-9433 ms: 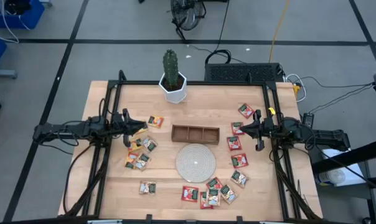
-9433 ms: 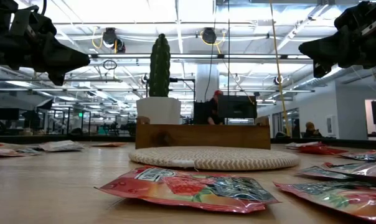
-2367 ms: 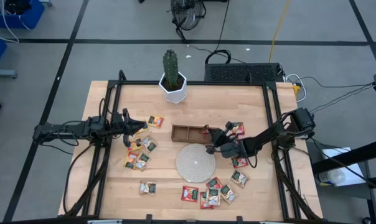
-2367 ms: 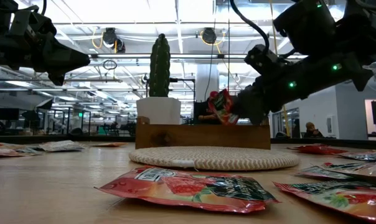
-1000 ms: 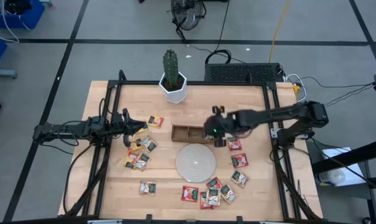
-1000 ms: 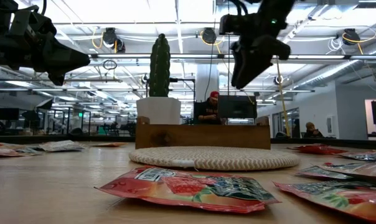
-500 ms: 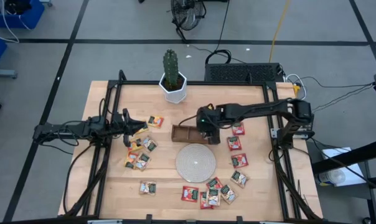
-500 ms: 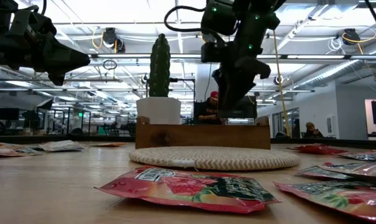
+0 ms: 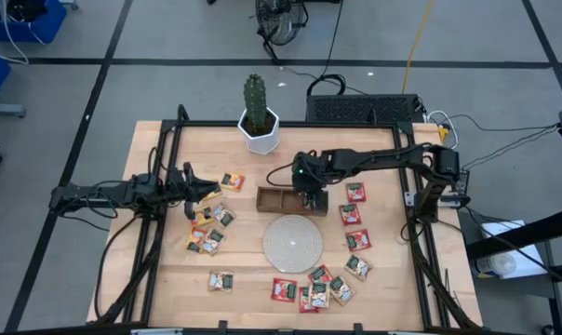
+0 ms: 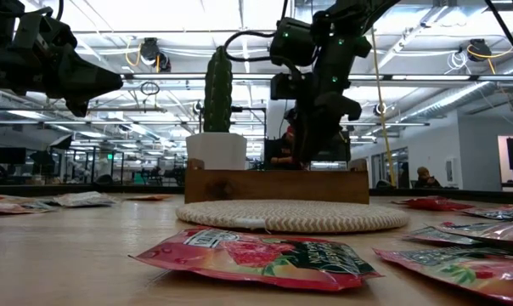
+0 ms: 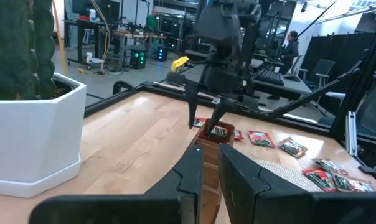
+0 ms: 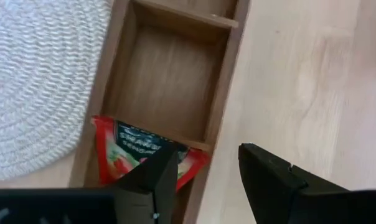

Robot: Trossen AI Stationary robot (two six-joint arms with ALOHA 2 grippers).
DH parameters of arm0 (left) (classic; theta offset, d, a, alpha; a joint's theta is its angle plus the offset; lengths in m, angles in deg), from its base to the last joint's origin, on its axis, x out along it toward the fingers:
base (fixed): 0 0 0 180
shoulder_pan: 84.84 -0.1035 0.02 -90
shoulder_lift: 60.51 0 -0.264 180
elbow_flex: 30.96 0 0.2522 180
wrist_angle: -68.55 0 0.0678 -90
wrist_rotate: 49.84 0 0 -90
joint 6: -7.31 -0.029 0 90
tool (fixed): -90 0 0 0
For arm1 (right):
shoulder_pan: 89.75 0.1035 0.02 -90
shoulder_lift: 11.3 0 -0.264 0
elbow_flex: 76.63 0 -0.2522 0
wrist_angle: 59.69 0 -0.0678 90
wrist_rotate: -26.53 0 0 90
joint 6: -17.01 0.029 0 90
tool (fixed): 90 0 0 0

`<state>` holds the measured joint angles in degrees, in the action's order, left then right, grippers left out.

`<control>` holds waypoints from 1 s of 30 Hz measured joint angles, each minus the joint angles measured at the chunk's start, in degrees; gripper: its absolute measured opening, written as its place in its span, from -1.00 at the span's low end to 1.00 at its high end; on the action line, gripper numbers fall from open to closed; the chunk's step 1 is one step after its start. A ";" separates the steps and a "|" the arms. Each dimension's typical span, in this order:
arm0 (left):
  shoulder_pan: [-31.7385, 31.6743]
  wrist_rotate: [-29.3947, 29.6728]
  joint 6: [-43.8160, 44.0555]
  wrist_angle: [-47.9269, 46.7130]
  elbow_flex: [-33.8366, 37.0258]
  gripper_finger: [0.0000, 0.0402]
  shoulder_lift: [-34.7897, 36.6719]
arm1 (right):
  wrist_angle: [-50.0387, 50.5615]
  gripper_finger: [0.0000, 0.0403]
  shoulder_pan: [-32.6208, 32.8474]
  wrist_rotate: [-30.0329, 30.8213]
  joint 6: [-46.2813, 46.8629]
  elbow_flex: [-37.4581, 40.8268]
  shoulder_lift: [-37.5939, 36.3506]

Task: Pick & Place Tea
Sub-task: Put the red tea bag into the right section of the wooden organizer

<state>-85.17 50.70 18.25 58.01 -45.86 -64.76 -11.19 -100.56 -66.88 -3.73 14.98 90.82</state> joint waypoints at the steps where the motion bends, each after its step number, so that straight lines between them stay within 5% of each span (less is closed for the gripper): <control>1: 0.02 0.00 0.01 0.00 0.01 -0.74 0.01 | -0.02 -0.22 -0.14 -0.74 -0.01 0.00 -0.01; 17: 0.00 0.00 0.00 0.00 0.01 -0.74 0.02 | 0.62 -0.25 -0.48 -5.71 -1.05 0.02 -0.04; 30: 0.01 0.00 0.01 0.00 0.01 -0.74 0.00 | -0.81 -0.28 -0.45 -2.64 -0.57 0.02 -0.04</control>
<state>-85.17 50.70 18.25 58.01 -45.85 -64.76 -12.00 -101.02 -69.52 -4.30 15.00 90.78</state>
